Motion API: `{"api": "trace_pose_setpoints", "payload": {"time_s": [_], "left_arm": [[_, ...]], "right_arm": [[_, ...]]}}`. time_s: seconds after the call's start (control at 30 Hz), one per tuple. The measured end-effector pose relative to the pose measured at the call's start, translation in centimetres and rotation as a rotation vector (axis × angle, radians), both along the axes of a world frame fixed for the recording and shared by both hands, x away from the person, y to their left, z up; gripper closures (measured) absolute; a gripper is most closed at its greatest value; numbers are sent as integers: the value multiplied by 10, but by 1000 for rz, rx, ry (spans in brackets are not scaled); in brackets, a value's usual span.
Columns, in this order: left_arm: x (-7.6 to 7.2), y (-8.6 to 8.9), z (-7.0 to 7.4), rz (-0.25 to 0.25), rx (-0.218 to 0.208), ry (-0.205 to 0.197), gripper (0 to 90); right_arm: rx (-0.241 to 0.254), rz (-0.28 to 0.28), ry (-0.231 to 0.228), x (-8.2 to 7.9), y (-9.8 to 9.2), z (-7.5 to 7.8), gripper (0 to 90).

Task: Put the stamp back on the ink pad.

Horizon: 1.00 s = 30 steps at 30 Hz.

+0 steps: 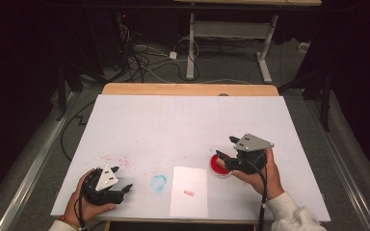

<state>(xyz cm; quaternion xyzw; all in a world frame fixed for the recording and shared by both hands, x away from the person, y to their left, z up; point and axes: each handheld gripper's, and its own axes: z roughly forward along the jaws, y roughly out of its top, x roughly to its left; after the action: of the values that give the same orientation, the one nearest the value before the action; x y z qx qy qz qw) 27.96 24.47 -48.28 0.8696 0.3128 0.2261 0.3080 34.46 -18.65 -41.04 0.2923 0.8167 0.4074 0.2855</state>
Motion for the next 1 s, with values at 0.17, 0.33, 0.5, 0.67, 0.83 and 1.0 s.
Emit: {"api": "trace_pose_setpoints", "payload": {"time_s": [0.17,0.33,0.5,0.67,0.83,1.0], "left_arm": [[0,0,0,3,-3,-4,242],[0,1,1,12,-7,-6,235],[0,1,1,11,-5,-7,233],[0,2,1,12,-4,-8,233],[0,2,1,11,-6,-8,233],[0,2,1,13,-4,-10,233]], "right_arm": [[7,-19,-30,-2,-1,2,299],[14,-31,-51,-4,-3,5,273],[12,-46,-86,-8,-4,10,227],[-1,-51,-108,-12,-5,12,203],[2,-49,-119,-16,-7,15,203],[-5,-47,-133,-21,-9,15,203]]}}
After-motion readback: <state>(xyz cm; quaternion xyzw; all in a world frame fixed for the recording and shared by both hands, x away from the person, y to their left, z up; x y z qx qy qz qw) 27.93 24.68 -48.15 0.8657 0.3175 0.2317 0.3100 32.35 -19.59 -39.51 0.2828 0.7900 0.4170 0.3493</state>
